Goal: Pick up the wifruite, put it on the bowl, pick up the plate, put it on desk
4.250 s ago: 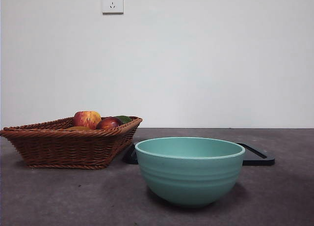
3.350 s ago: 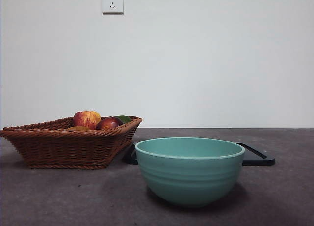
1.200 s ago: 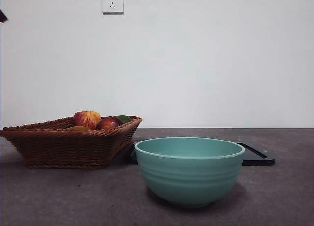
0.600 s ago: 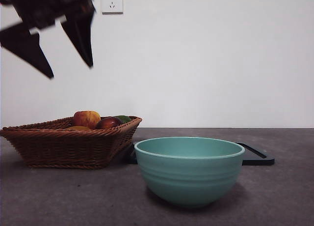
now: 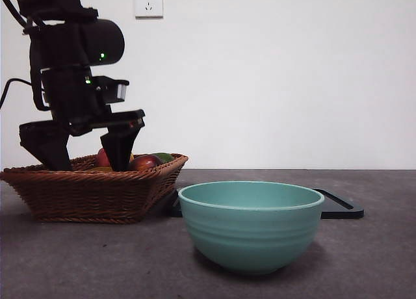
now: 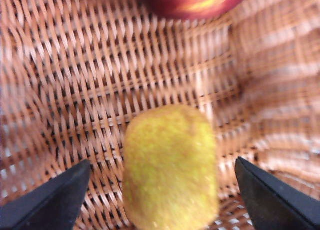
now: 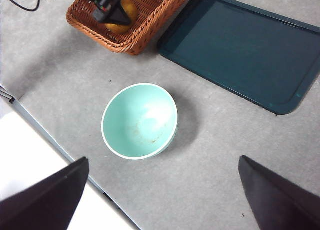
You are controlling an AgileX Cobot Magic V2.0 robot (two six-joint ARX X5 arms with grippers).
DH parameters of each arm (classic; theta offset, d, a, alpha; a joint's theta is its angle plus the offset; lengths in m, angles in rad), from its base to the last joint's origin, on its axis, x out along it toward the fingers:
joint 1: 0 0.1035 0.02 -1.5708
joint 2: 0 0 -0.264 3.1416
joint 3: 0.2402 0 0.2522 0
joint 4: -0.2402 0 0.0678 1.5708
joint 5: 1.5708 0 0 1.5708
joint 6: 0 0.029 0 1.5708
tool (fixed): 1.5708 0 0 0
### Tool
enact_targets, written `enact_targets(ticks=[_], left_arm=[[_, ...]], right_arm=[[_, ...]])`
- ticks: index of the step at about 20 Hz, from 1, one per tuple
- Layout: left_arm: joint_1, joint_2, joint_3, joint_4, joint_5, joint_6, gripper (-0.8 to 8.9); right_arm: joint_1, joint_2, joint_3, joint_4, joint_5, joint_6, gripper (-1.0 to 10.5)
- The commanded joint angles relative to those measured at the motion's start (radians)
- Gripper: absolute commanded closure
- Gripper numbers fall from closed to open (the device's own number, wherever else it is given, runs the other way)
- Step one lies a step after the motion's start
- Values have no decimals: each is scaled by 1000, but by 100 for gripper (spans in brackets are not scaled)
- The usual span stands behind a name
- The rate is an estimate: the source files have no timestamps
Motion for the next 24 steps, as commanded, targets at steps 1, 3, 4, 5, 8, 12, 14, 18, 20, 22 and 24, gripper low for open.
enact_targets(ticks=[1,3,4,5,8,12,14,18,20,22,24], left_arm=[[-5,29,23,6,-3,8,394],[-5,29,23,-1,-3,8,532],[-5,29,23,-6,-3,8,573],[-5,29,23,-7,-3,8,575],[-5,12,27,-25,-2,8,575],[-37,-175,27,-46,30,8,574],[-89,-309,27,-84,111,8,574],[-276,-451,27,-110,146,8,574],[-359,-430,27,-107,145,8,574],[-427,-377,27,-105,145,8,574],[-471,-321,27,-100,145,9,574]], right_arm=[[6,6,21,9,0,10,469],[6,6,21,9,0,10,469],[6,6,21,9,0,10,469],[6,6,21,10,0,10,469],[6,6,21,9,0,10,469],[6,6,21,10,0,10,469],[6,6,21,13,0,10,469],[6,6,21,16,1,10,469],[6,6,21,16,1,10,468],[6,6,21,16,2,10,469],[6,6,21,17,2,10,469]])
